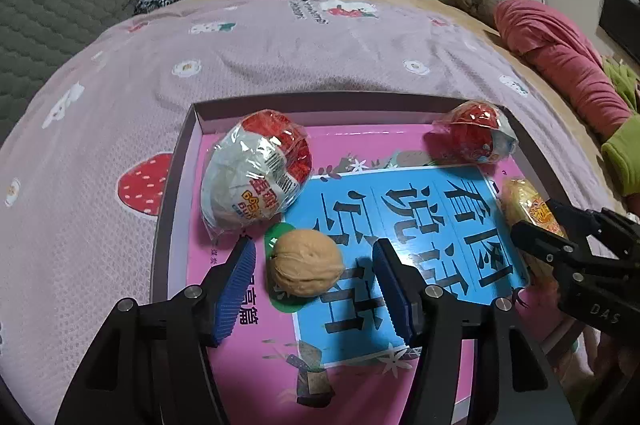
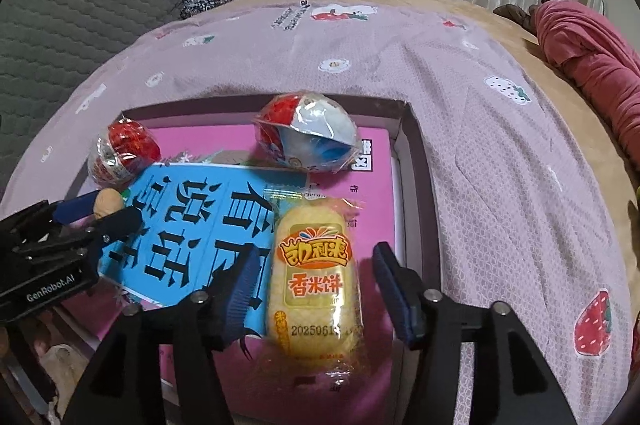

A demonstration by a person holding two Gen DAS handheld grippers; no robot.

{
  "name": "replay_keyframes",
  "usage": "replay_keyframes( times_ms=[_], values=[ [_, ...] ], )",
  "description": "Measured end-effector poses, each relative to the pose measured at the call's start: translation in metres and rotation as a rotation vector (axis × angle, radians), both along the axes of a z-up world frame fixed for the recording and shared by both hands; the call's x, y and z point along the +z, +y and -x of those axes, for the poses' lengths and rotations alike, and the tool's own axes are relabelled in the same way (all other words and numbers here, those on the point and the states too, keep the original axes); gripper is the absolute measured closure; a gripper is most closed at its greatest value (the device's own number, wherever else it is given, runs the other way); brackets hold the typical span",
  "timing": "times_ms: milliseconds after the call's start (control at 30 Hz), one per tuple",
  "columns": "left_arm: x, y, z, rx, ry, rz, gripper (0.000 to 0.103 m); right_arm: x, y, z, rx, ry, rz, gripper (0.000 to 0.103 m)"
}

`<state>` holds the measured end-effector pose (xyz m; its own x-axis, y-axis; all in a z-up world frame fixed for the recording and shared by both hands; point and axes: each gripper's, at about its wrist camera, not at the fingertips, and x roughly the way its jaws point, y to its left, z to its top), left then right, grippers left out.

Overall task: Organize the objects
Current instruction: 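Open both tools to release the walnut ball and yellow packet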

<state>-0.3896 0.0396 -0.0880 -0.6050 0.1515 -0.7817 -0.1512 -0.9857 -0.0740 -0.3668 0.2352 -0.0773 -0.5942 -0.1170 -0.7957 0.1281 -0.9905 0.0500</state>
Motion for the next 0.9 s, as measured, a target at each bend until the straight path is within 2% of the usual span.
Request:
replay_keyframes(
  times_ms=[67,133,300,500,733,900],
  values=[
    [0.001,0.0,0.0,-0.001,0.002,0.006,0.039,0.002,0.0,-0.002,-0.002,0.009,-0.002,0.04],
    [0.002,-0.001,-0.001,0.003,0.002,0.011,0.027,0.004,0.0,-0.003,-0.003,0.012,-0.003,0.04],
    [0.012,-0.005,-0.006,0.005,0.021,-0.003,0.027,0.009,0.0,-0.007,-0.008,0.024,-0.01,0.033],
    [0.024,-0.013,-0.01,0.031,0.04,-0.012,0.025,0.03,0.001,-0.019,-0.011,0.079,0.005,0.027],
    [0.062,-0.02,-0.043,0.06,0.13,-0.013,0.02,0.079,-0.008,-0.055,-0.013,0.219,0.008,0.019],
    [0.096,-0.03,-0.088,0.076,0.213,-0.052,0.019,0.12,-0.014,-0.099,-0.008,0.339,0.035,0.015]
  ],
)
